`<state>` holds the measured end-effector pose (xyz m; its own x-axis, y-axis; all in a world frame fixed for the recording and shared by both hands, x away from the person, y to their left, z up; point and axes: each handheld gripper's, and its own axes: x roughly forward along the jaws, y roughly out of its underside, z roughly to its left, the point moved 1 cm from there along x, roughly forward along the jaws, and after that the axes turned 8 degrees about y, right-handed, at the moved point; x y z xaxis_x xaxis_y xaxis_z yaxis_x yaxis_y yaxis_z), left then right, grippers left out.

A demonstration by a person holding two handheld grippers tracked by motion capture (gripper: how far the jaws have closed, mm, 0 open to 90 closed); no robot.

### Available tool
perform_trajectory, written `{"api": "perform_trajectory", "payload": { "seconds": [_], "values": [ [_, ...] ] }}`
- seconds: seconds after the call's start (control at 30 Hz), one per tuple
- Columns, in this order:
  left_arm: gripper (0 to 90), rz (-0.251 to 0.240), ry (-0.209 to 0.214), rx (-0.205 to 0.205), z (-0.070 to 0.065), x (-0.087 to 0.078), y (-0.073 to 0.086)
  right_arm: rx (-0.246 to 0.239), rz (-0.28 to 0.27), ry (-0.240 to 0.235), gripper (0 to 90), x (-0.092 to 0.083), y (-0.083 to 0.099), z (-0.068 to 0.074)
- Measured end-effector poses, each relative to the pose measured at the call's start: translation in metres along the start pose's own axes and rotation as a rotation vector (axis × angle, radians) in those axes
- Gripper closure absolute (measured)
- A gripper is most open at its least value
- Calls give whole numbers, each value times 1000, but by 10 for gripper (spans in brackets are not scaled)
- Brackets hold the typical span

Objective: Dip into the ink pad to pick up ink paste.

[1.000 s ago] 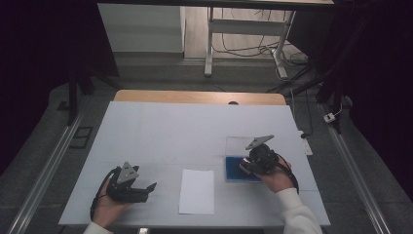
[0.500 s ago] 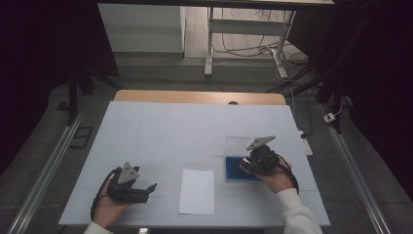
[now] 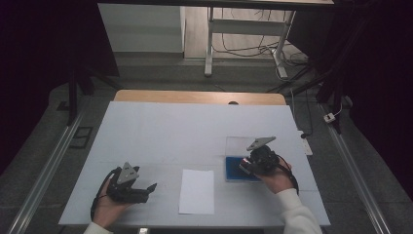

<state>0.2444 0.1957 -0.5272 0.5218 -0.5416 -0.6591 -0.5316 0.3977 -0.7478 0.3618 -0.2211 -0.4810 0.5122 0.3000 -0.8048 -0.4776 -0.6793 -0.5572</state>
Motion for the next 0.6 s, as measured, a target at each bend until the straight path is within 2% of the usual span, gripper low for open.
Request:
{"api": "perform_trajectory", "payload": {
  "seconds": [0.17, 0.2, 0.23, 0.27, 0.3, 0.33, 0.4, 0.47, 0.6],
  "values": [
    [134, -6, -1, -3, 1, -1, 0, 4, -16, -17, 703, -3, -1, -3],
    [134, -10, 1, -4, 2, -2, 0, 1, -17, -9, 702, -6, -2, -6],
    [134, -10, -2, -5, 2, -2, 0, 15, -31, 40, 702, -10, -2, -9],
    [134, -10, -2, -5, 2, -2, 0, 15, -31, 40, 702, -10, -2, -9],
    [134, -7, -1, -5, 3, -1, 0, 93, -115, -8, 702, -21, 0, -18],
    [134, -4, -1, -4, 3, -1, 0, 99, -126, -21, 702, -25, 0, -21],
    [134, 0, -1, 1, 3, 0, 0, 99, -132, 1, 702, -32, 0, -23],
    [134, 0, 0, 4, 2, 0, 0, 101, -134, -21, 702, -34, -1, -21],
    [134, -6, -2, 1, 2, -1, 0, 70, -139, -46, 702, -35, -7, -12]
  ]
}}
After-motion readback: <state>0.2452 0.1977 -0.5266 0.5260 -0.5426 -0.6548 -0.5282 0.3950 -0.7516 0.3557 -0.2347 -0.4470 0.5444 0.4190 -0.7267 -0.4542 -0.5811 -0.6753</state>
